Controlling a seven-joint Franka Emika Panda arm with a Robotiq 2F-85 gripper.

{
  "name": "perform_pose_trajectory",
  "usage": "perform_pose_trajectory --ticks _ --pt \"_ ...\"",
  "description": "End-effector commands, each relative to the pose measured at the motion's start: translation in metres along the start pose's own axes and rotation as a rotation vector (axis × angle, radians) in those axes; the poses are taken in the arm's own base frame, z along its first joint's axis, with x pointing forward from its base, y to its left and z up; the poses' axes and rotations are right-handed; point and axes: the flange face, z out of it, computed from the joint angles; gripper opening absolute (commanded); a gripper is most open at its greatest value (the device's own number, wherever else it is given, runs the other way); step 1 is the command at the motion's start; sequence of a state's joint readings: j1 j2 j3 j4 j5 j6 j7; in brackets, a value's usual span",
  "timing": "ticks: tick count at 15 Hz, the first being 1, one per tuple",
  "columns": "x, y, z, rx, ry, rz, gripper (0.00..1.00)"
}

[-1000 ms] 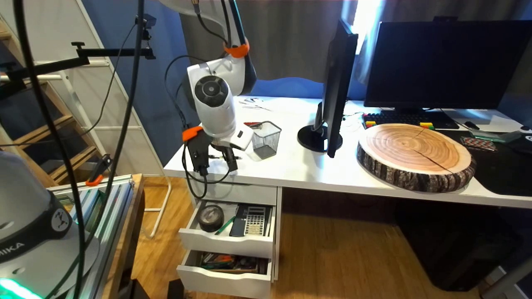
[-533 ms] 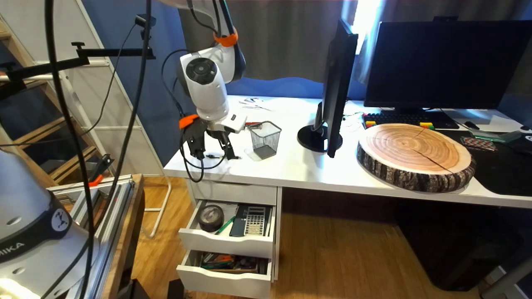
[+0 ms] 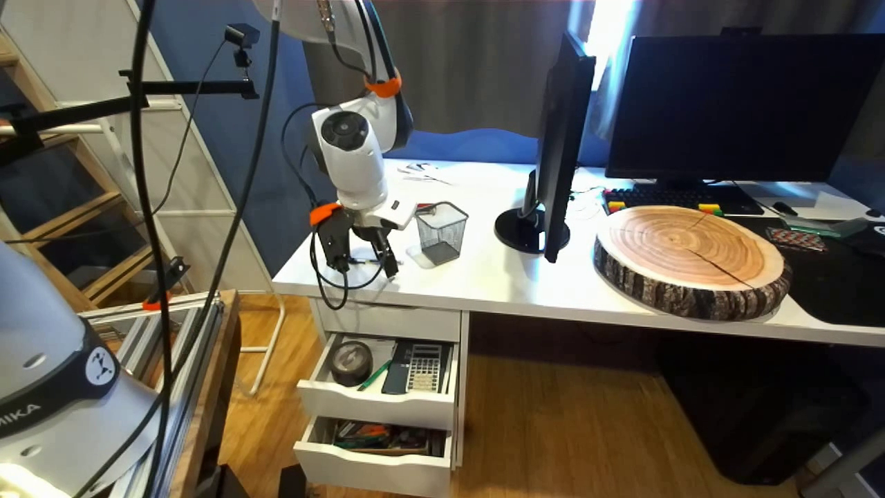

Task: Open the second drawer from the top of the table, pick up the black pen from the table and put it in the second drawer from the top of the table, close the second open drawer from the top of the table

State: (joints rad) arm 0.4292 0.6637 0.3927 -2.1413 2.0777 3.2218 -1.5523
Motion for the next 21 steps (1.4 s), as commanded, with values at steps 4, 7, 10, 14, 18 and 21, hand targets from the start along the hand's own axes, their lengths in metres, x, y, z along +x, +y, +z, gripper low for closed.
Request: perform_pose_trajectory --ticks 4,7,10,14,18,21 --pt "0.010 0.000 0.014 -0.047 0.031 0.040 0.61" --pt "0.011 0.000 0.014 -0.063 0.042 0.048 0.39" --pt "0.010 0.000 0.016 -0.074 0.045 0.057 0.18" --pt "0.009 0.001 0.013 -0.082 0.047 0.081 0.00" --pt "0.016 0.013 0.003 -0.103 0.071 0.120 0.04" --pt "0.025 0.037 -0.011 -0.131 0.095 0.157 0.04"
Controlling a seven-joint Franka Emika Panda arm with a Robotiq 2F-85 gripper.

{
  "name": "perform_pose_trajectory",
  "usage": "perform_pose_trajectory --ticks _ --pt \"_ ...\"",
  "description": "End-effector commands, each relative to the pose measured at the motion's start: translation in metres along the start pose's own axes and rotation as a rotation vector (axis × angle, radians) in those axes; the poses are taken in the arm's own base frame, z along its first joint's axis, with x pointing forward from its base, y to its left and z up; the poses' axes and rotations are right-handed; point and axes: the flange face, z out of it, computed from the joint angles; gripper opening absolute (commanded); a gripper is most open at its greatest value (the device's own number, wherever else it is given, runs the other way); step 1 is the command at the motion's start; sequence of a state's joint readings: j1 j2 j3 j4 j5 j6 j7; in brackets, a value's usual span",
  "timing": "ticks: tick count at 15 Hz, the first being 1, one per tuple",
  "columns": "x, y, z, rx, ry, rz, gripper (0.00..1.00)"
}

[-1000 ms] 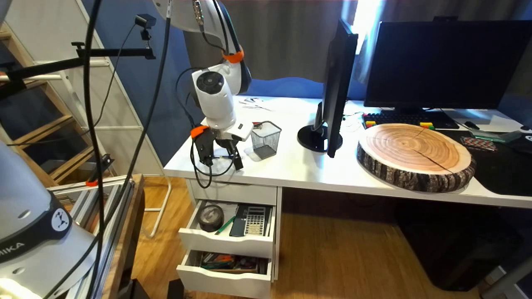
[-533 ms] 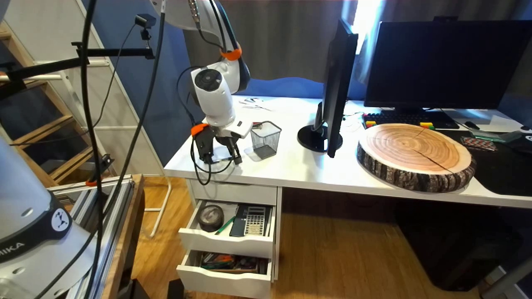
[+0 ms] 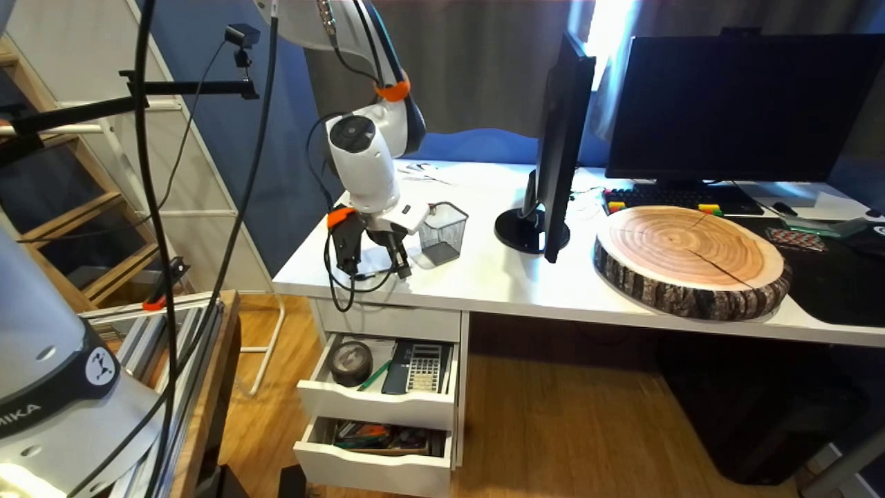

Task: Open the second drawer from the top of the table, pick up the black pen from the table and put it in the second drawer from the top of the table, close the second open drawer from the top of the table

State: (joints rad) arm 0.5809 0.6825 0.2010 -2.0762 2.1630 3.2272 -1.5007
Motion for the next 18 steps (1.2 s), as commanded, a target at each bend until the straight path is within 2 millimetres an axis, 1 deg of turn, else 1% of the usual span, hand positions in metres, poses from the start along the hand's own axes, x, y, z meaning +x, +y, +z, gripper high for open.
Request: perform_pose_trajectory --ticks 1,3,4,10,12,15,18 --pt "0.008 0.032 -0.016 -0.058 0.026 0.065 0.04" --pt "0.008 0.051 -0.021 -0.075 0.022 0.091 0.04" --pt "0.003 0.059 -0.022 -0.067 0.007 0.100 0.04" --pt "-0.020 0.086 -0.033 -0.054 -0.050 0.149 0.04" --pt "-0.027 0.097 -0.034 -0.066 -0.064 0.169 0.04" --pt "-0.035 0.107 -0.028 -0.028 -0.082 0.197 0.04" --pt "-0.042 0.110 -0.023 0.023 -0.094 0.218 0.04"
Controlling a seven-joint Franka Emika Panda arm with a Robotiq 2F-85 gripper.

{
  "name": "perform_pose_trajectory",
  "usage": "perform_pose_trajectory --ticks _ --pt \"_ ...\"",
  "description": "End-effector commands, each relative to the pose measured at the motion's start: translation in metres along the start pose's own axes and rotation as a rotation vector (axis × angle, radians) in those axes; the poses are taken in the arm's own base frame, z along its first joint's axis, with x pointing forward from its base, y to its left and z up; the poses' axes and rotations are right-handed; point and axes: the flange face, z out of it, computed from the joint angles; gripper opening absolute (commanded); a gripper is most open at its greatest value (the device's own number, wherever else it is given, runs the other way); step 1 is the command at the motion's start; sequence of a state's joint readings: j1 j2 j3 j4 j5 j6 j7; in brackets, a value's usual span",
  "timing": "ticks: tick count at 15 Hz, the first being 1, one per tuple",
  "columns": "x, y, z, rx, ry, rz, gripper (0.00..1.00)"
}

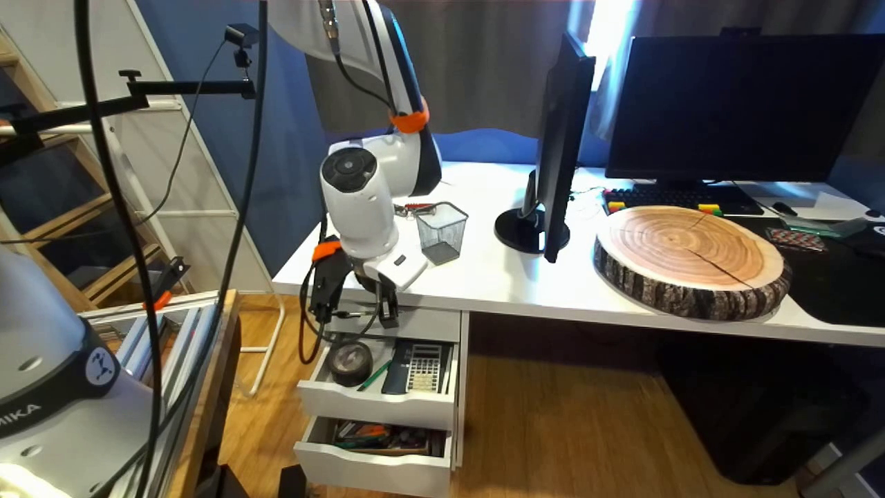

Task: Open the second drawer from the top of the table, pick up the black pen from the table and put it in the second drawer from the top of the table, close the second open drawer from the top of the table

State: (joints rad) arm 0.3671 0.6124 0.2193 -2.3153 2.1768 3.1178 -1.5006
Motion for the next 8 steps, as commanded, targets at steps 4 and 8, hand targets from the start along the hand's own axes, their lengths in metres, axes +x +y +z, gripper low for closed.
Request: perform_pose_trajectory --ticks 4,8 --pt "-0.0102 0.0082 -0.0005 0.077 -0.018 0.040 0.43" --pt "-0.0065 0.0140 0.0006 0.074 -0.013 0.037 0.69"
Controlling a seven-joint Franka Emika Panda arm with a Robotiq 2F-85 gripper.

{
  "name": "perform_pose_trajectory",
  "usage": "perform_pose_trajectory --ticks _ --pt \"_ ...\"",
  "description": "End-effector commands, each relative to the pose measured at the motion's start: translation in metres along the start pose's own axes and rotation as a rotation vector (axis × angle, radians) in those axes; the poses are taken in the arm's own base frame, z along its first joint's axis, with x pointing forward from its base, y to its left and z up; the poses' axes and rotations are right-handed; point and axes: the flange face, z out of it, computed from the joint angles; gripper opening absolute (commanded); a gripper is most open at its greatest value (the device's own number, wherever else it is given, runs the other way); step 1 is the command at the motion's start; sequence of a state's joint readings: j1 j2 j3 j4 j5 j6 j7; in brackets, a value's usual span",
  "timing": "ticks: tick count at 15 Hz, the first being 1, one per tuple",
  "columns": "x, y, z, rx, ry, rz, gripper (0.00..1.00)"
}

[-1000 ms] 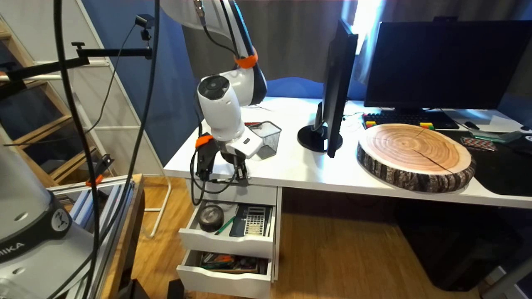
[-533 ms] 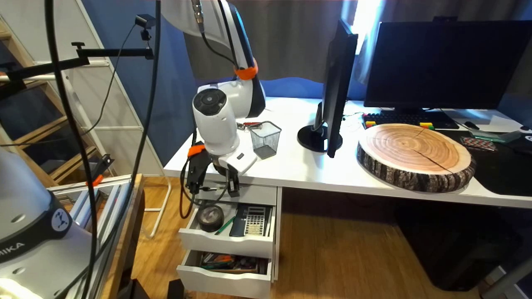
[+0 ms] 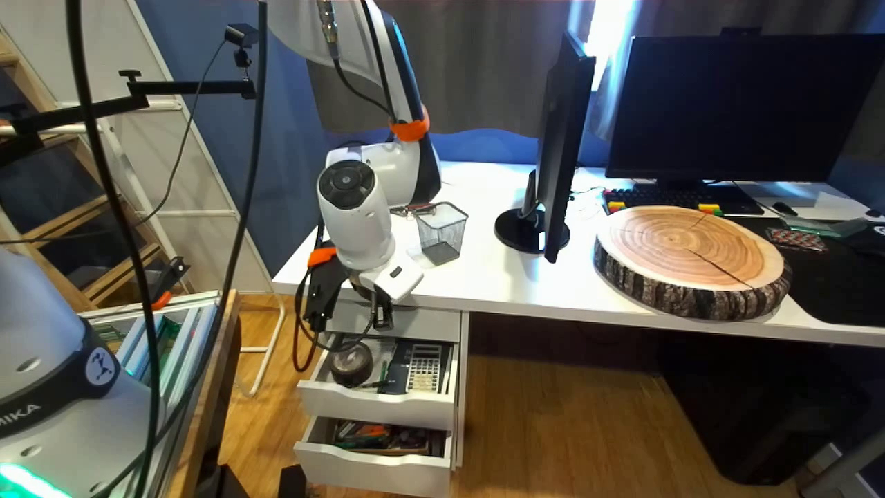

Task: Open the second drawer from the top of the table, pick up the black pen from the table and put it in the second drawer from the top of the table, close the second open drawer from the top of the table

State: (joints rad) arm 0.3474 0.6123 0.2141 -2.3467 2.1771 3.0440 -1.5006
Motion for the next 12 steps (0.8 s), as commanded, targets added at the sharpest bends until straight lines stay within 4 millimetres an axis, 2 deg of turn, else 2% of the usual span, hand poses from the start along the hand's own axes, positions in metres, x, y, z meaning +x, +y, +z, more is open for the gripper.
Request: perform_pose_trajectory --ticks 1,4,5,9,10,11,12 --pt "0.002 0.008 -0.004 0.023 0.008 0.017 0.76" --pt "0.008 0.023 0.002 0.046 0.004 0.003 0.96" --pt "0.010 0.029 0.005 0.064 -0.001 0.008 0.99" --pt "0.013 0.056 0.021 0.117 -0.039 0.008 1.00" --pt "0.013 0.064 0.025 0.128 -0.048 0.009 0.95" --pt "0.014 0.072 0.027 0.137 -0.053 0.008 0.74" --pt "0.015 0.080 0.029 0.140 -0.060 0.011 0.71"
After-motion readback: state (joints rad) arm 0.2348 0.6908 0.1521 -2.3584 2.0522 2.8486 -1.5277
